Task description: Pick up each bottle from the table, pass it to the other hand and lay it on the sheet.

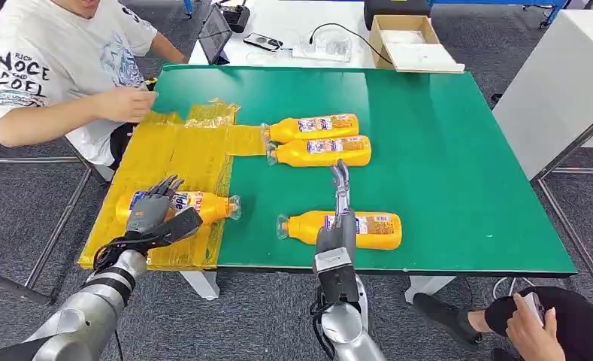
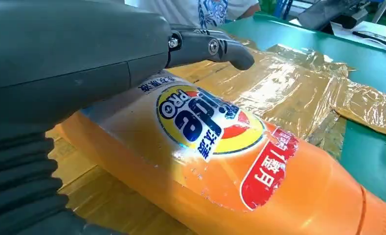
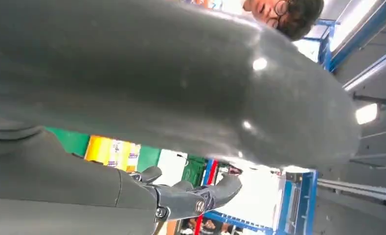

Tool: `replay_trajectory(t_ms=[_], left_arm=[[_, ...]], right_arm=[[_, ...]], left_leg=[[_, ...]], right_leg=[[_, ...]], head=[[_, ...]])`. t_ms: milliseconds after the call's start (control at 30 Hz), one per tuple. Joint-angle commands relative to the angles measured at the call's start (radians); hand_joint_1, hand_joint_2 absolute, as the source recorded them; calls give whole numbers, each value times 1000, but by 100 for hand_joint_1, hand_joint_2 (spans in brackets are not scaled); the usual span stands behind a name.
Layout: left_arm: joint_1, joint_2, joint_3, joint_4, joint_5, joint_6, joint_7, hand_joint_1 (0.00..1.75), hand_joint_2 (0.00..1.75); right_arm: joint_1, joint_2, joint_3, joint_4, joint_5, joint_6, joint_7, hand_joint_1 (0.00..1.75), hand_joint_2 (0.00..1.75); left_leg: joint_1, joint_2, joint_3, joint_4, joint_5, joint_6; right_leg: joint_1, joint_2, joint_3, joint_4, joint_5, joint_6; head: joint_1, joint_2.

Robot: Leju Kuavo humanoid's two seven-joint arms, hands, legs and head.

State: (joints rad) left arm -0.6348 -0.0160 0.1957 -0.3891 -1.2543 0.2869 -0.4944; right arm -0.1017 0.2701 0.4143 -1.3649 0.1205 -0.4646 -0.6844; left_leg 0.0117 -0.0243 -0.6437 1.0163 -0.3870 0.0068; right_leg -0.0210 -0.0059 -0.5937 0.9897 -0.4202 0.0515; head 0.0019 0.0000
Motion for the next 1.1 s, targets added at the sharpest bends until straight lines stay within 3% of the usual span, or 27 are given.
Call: replay_trajectory(t_ms=[33,200,267,333,367,400,433,500,567,800,900,967,1100], left_arm=[[36,-25,32,56,42,-92,-24,0,0],[23,-35,41,14,190,-168,-58,0,0],[25,-64,64,-29,271,-84,-92,0,0],[45,-111,105,-115,430,91,-182,0,0],[63,-127,101,-176,468,195,-204,0,0],[87,-131,67,-239,505,305,-204,0,175],[122,-132,42,-336,531,411,-204,0,175],[222,-206,135,-666,471,411,-204,0,175],[266,-229,114,-786,562,411,-204,0,175],[351,-240,-44,-874,679,411,-204,0,175],[355,-246,-72,-856,657,411,-204,0,175],[354,-245,-79,-852,658,411,-204,0,175],[354,-245,-79,-852,658,411,-204,0,175]], right_arm=[[-35,-4,-42,74,-10,9,6,0,0],[-33,5,-77,98,-12,26,6,0,0],[-34,-9,-65,109,24,37,39,0,0],[-62,-55,-18,159,151,59,141,0,0],[-79,-78,-2,186,213,73,191,0,175],[-95,-98,7,206,273,85,243,0,175],[-116,-125,21,230,334,105,284,0,175],[-148,-182,31,251,443,151,370,0,175],[-152,-250,23,230,511,213,457,0,175],[-94,-521,-30,88,582,421,605,0,175],[-96,-574,-45,65,579,467,610,0,175],[-97,-576,-46,64,578,470,609,0,175],[-97,-576,-46,64,578,470,609,0,175]], left_leg=[[0,2,2,-1,0,0],[0,2,3,-2,0,0],[0,3,3,-2,0,1],[0,2,3,-2,1,1],[0,1,2,-1,0,1],[1,1,2,-2,0,1],[1,1,1,-1,0,1],[1,8,-2,-2,0,1],[2,10,-9,1,1,3],[0,5,-10,2,0,4],[0,5,-12,4,-1,4],[-2,4,-17,2,3,3],[-1,7,-16,2,2,3]], right_leg=[[0,1,2,-1,0,-1],[1,1,2,-2,1,-2],[1,1,2,-3,1,-3],[1,1,2,-3,1,-3],[1,0,2,-2,1,-2],[1,0,2,-4,1,-2],[1,0,1,-2,1,-1],[2,4,2,-4,5,-2],[2,6,0,-2,8,0],[1,1,1,-2,5,-1],[1,1,-1,-1,5,-2],[-2,1,-8,0,7,0],[-1,4,-7,-1,8,-1]], head=[[0,0],[0,0],[0,0],[0,0],[1,0],[0,0],[1,0],[0,0],[1,0],[0,0],[0,0],[0,0],[1,0]])
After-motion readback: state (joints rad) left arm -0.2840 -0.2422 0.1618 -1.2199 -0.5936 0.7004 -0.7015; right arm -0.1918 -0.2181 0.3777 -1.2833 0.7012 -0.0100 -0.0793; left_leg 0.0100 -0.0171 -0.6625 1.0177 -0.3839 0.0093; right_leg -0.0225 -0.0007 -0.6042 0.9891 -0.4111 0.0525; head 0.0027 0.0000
